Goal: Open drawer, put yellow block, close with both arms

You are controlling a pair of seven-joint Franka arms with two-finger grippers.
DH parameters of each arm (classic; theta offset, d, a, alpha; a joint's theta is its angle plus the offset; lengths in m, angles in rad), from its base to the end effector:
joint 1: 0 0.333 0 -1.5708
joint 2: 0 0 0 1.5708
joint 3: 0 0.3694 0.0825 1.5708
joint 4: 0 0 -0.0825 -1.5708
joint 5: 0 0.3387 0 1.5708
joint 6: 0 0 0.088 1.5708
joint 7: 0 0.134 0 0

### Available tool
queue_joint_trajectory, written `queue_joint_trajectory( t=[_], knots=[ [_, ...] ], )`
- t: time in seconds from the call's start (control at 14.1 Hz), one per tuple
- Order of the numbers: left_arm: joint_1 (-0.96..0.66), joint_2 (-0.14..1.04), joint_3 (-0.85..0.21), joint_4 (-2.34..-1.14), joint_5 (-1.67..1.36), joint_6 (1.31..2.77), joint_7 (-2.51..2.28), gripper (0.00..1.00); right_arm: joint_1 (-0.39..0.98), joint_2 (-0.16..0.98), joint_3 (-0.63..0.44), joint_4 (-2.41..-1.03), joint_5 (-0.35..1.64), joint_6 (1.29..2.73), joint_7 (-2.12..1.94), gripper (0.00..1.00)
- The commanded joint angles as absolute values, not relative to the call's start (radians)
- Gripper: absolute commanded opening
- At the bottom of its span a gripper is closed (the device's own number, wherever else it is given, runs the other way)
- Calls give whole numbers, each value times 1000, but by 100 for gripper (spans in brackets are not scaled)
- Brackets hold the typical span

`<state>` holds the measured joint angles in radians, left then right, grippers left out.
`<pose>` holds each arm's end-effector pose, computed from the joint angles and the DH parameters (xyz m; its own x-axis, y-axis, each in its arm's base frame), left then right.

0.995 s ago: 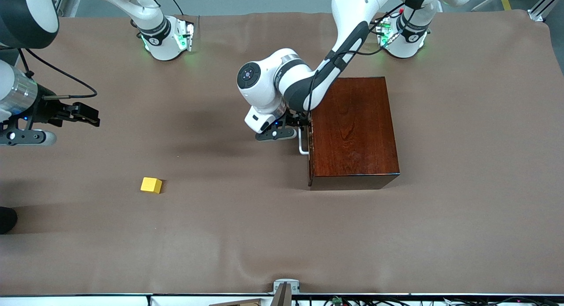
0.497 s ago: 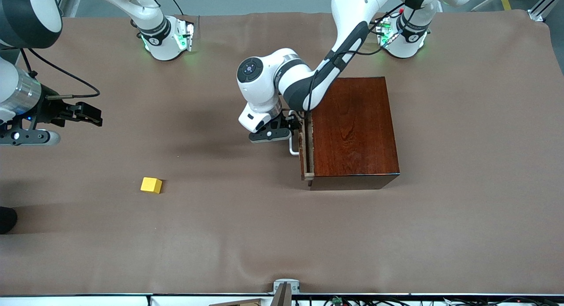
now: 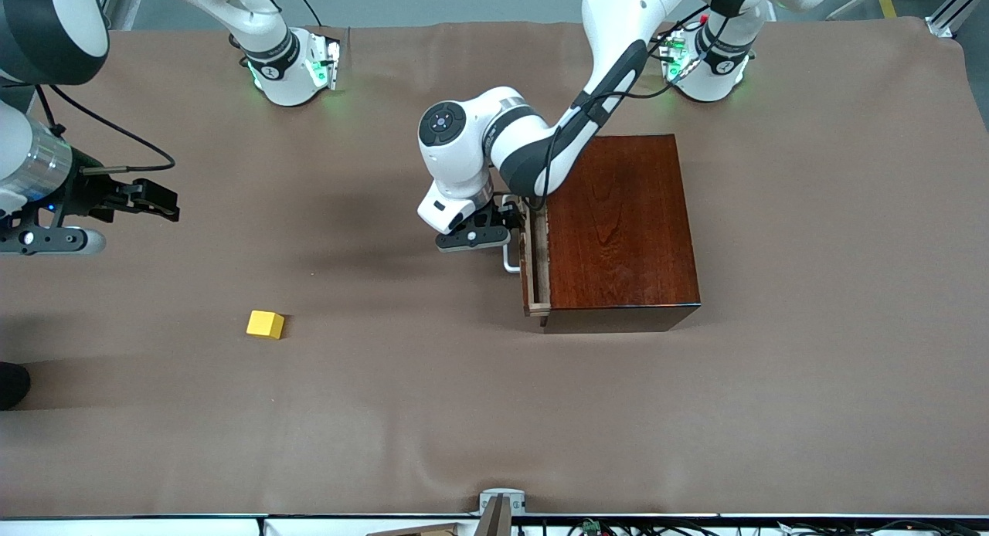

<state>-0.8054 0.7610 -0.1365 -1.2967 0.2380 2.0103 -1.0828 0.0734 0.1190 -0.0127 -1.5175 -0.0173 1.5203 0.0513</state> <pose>0.4693 -0.5662 0.3237 0.9944 0.0664 0.0826 0.0740 -0.9929 -0.0933 0.5401 0.0309 0.6068 0.9934 0.0080 -0.1148 0.0110 -0.9996 0.0247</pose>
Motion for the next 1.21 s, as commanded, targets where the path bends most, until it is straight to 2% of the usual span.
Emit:
queue_joint_trajectory(
  t=[0.0, 1.14],
  knots=[
    [-819, 796, -153, -1259, 175, 2146, -1115, 100, 69, 117, -12, -1517, -11, 1522, 60, 100],
    [-838, 811, -169, -1255, 170, 2322, -1115, 100, 66, 115, -14, -1511, -9, 1511, 61, 100]
  ],
)
